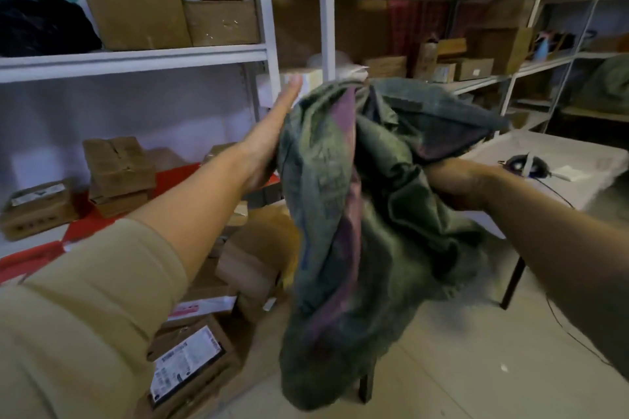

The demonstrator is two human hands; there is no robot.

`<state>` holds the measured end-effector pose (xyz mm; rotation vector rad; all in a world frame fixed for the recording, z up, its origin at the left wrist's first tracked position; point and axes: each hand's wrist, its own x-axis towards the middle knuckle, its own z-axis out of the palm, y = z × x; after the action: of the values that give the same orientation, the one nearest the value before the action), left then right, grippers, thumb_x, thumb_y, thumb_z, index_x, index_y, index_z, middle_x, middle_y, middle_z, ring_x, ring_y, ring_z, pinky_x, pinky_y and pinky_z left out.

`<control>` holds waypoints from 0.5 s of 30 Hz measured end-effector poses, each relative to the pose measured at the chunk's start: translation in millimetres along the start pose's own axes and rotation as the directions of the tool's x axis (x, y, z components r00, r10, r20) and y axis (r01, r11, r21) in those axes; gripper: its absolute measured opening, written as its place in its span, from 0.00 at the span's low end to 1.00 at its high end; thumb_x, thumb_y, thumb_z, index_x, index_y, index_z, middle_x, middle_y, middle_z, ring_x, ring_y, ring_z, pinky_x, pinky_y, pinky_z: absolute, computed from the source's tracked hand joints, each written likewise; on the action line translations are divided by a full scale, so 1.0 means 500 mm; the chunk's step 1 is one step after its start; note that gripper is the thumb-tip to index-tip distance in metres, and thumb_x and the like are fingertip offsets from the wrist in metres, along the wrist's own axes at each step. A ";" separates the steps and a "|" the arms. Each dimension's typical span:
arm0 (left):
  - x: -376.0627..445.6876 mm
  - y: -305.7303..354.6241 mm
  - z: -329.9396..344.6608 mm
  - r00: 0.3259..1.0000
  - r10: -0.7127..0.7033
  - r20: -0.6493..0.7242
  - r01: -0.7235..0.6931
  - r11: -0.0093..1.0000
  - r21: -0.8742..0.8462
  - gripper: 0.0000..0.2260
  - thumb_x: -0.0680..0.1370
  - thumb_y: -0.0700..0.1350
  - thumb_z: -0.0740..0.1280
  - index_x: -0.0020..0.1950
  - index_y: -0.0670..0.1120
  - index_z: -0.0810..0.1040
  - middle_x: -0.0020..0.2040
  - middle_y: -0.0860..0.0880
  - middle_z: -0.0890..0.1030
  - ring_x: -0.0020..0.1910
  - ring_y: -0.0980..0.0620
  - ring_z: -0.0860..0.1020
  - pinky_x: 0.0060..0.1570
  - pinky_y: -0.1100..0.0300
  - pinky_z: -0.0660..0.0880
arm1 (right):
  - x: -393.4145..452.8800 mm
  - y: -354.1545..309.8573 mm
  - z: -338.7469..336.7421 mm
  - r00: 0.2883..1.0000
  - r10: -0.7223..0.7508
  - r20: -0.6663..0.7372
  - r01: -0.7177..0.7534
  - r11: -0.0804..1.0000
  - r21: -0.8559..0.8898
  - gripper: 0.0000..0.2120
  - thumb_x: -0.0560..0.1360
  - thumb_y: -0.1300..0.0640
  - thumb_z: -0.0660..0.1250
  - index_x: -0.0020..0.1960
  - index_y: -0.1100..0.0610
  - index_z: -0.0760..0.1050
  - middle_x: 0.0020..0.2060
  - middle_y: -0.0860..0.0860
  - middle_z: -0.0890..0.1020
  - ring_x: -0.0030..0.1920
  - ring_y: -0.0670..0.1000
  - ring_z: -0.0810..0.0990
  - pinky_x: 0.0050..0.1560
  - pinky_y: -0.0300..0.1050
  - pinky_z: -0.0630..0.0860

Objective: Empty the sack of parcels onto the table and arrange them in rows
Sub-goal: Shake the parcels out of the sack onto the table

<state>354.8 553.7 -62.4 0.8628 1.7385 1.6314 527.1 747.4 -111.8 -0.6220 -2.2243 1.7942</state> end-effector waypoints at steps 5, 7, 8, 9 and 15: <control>0.002 -0.040 0.030 0.988 -0.141 0.067 0.125 0.971 0.205 0.29 0.66 0.59 0.76 0.59 0.42 0.81 0.52 0.44 0.86 0.51 0.46 0.85 0.56 0.51 0.79 | -0.010 0.016 -0.004 0.997 0.076 -0.006 -0.076 0.979 -0.187 0.11 0.74 0.69 0.68 0.55 0.61 0.79 0.50 0.61 0.82 0.46 0.57 0.80 0.44 0.41 0.81; 0.008 -0.072 0.020 0.988 -0.156 0.005 0.147 0.944 0.296 0.15 0.70 0.46 0.76 0.54 0.40 0.81 0.48 0.44 0.86 0.46 0.48 0.85 0.47 0.56 0.81 | -0.013 0.015 -0.017 0.990 0.127 0.059 -0.120 0.986 -0.112 0.15 0.74 0.69 0.66 0.59 0.62 0.78 0.52 0.62 0.83 0.47 0.58 0.81 0.45 0.46 0.79; 0.008 -0.088 0.015 0.989 -0.148 -0.031 0.150 0.937 0.316 0.10 0.72 0.39 0.73 0.53 0.40 0.81 0.47 0.44 0.86 0.45 0.48 0.85 0.45 0.57 0.81 | -0.019 0.011 -0.019 0.982 0.149 0.114 -0.144 0.988 -0.047 0.17 0.72 0.66 0.69 0.61 0.60 0.79 0.54 0.60 0.84 0.50 0.58 0.82 0.47 0.48 0.80; 0.005 -0.101 0.012 0.990 -0.135 -0.050 0.144 0.941 0.307 0.12 0.71 0.34 0.72 0.54 0.41 0.81 0.49 0.43 0.86 0.48 0.46 0.85 0.47 0.55 0.81 | -0.015 0.011 -0.023 0.982 0.137 0.134 -0.139 0.990 0.005 0.17 0.71 0.61 0.70 0.60 0.56 0.79 0.54 0.57 0.85 0.52 0.56 0.83 0.48 0.48 0.79; -0.029 -0.124 -0.003 0.966 -0.240 0.096 0.174 0.879 0.443 0.28 0.61 0.48 0.79 0.60 0.51 0.77 0.58 0.50 0.83 0.59 0.48 0.80 0.60 0.51 0.76 | 0.062 0.009 -0.001 0.946 -0.154 -0.286 0.065 0.952 -0.298 0.12 0.82 0.50 0.59 0.52 0.54 0.78 0.50 0.53 0.80 0.55 0.57 0.79 0.47 0.43 0.69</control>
<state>359.1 539.1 -124.1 0.9295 2.0411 1.0271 500.8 762.8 -118.8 -0.7555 -2.2619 1.2332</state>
